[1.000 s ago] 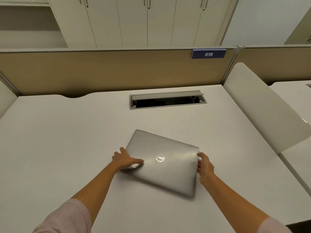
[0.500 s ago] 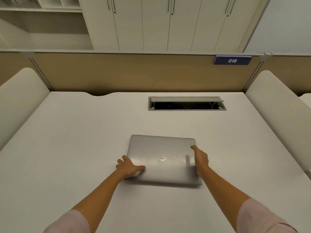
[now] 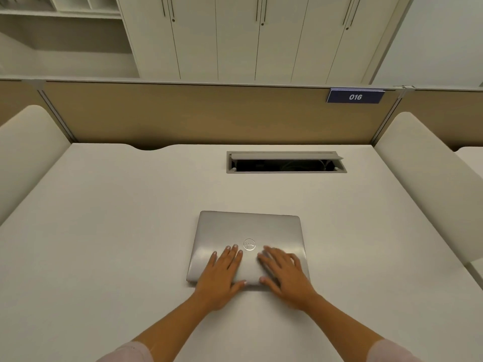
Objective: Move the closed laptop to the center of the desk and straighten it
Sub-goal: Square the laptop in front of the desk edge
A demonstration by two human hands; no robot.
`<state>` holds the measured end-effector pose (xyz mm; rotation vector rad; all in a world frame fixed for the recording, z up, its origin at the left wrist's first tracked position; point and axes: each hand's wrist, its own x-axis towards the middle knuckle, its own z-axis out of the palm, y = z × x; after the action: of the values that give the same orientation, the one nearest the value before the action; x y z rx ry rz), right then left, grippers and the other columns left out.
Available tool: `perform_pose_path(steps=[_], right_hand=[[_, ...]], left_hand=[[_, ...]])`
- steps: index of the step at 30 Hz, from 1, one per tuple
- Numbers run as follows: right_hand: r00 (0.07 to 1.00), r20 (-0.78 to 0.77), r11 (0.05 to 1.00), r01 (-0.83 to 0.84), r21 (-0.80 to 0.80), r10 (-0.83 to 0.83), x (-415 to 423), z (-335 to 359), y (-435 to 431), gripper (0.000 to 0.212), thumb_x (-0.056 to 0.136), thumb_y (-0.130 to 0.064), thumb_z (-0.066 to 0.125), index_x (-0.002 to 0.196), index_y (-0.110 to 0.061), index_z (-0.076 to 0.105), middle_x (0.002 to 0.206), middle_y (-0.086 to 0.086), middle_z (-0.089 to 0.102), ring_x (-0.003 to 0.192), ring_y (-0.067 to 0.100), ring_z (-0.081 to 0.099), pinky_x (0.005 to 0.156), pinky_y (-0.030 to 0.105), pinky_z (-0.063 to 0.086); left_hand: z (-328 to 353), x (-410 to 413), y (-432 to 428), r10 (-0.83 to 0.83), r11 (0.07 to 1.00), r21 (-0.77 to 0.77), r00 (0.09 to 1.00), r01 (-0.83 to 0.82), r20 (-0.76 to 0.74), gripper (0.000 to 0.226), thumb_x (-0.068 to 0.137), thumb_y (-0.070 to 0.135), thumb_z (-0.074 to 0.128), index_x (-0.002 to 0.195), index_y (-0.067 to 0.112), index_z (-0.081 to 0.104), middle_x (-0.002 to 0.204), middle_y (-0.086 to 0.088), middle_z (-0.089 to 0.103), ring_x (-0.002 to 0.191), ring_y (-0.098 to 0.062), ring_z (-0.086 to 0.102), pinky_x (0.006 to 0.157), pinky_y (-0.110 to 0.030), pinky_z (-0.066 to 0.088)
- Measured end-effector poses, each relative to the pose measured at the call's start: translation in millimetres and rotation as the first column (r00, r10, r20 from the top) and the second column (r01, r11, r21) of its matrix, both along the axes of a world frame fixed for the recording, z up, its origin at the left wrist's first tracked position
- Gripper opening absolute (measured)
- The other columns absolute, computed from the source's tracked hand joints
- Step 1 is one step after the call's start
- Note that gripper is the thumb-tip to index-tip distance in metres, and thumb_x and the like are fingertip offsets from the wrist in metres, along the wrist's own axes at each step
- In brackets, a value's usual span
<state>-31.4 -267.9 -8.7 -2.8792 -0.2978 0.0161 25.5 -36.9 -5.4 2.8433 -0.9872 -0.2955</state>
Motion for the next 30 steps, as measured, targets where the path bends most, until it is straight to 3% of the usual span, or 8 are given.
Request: perform_pose_path(steps=[5, 9, 11, 13, 15, 17, 21, 30], right_hand=[[0.993, 0.017, 0.983, -0.112, -0.144, 0.116, -16, -9, 3, 0.055, 0.097, -0.05, 0.037, 0.148, -0.029, 0.032, 0.153, -0.005, 0.038, 0.14, 0.023, 0.037, 0.111, 0.039, 0.016], [0.99, -0.028, 0.977, -0.144, -0.158, 0.141, -14, -9, 0, 0.055, 0.098, -0.046, 0.037, 0.149, -0.028, 0.029, 0.155, -0.004, 0.035, 0.141, 0.026, 0.035, 0.112, 0.041, 0.017], [0.988, -0.042, 0.975, -0.154, -0.161, 0.149, -11, -10, -1, 0.055, 0.098, -0.046, 0.036, 0.15, -0.028, 0.028, 0.156, -0.004, 0.032, 0.142, 0.026, 0.033, 0.112, 0.04, 0.016], [0.987, -0.061, 0.975, -0.155, -0.161, 0.147, -7, -8, -3, 0.055, 0.098, -0.045, 0.037, 0.15, -0.028, 0.027, 0.156, -0.004, 0.031, 0.142, 0.027, 0.032, 0.115, 0.042, 0.018], [0.985, -0.1, 0.976, -0.156, -0.153, 0.141, 0, -5, -6, 0.056, 0.098, -0.042, 0.038, 0.151, -0.029, 0.025, 0.157, -0.005, 0.028, 0.144, 0.027, 0.028, 0.118, 0.046, 0.022], [0.98, -0.146, 0.981, -0.155, -0.116, 0.137, 8, -3, -9, 0.056, 0.1, -0.038, 0.038, 0.152, -0.03, 0.018, 0.16, -0.007, 0.016, 0.147, 0.027, 0.015, 0.117, 0.052, 0.012], [0.979, -0.161, 0.987, -0.141, -0.076, 0.127, 23, -2, -10, 0.055, 0.103, -0.033, 0.034, 0.152, -0.033, 0.008, 0.159, -0.012, -0.002, 0.149, 0.023, -0.004, 0.118, 0.041, -0.006], [0.98, -0.18, 0.996, -0.086, -0.002, 0.084, 41, 0, -6, 0.056, 0.104, -0.03, 0.033, 0.152, -0.034, 0.007, 0.157, -0.014, -0.009, 0.149, 0.019, -0.009, 0.119, 0.04, -0.005]], left_hand=[[-6, 1, 5, -0.057, 0.998, -0.018, 0.998, 0.057, 0.008, 0.084, 0.091, 0.065, 0.028, 0.154, 0.019, -0.003, 0.159, 0.002, -0.013, 0.147, -0.02, -0.013, 0.119, -0.036, -0.011], [-6, 2, 4, -0.124, 0.992, 0.043, 0.986, 0.12, 0.107, 0.084, 0.079, 0.065, 0.059, 0.143, 0.013, 0.045, 0.15, -0.007, 0.042, 0.136, -0.022, 0.045, 0.106, -0.038, 0.042], [-5, 3, 2, -0.12, 0.993, 0.033, 0.985, 0.117, 0.125, 0.084, 0.074, 0.065, 0.064, 0.139, 0.013, 0.051, 0.145, -0.007, 0.05, 0.13, -0.021, 0.052, 0.098, -0.043, 0.048], [-5, 6, 0, -0.091, 0.995, 0.055, 0.991, 0.086, 0.096, 0.084, 0.079, 0.063, 0.06, 0.144, 0.012, 0.043, 0.151, -0.008, 0.041, 0.137, -0.023, 0.043, 0.105, -0.046, 0.041], [-8, 12, -4, -0.087, 0.994, 0.065, 0.995, 0.084, 0.052, 0.083, 0.091, 0.059, 0.044, 0.154, 0.014, 0.013, 0.161, -0.006, 0.007, 0.149, -0.025, 0.011, 0.119, -0.046, 0.014], [-10, 17, -7, -0.078, 0.994, 0.081, 0.997, 0.078, 0.003, 0.08, 0.096, 0.056, 0.033, 0.153, 0.018, -0.009, 0.16, -0.001, -0.016, 0.149, -0.021, -0.012, 0.12, -0.041, -0.004], [-8, 30, -11, -0.056, 0.995, 0.084, 0.998, 0.056, 0.002, 0.08, 0.097, 0.055, 0.031, 0.153, 0.019, -0.013, 0.161, -0.002, -0.017, 0.149, -0.02, -0.014, 0.12, -0.039, -0.005], [-4, 52, -13, -0.065, 0.992, 0.103, 0.998, 0.067, -0.016, 0.08, 0.097, 0.054, 0.034, 0.153, 0.02, -0.013, 0.161, -0.002, -0.017, 0.149, -0.019, -0.013, 0.121, -0.04, -0.004]])
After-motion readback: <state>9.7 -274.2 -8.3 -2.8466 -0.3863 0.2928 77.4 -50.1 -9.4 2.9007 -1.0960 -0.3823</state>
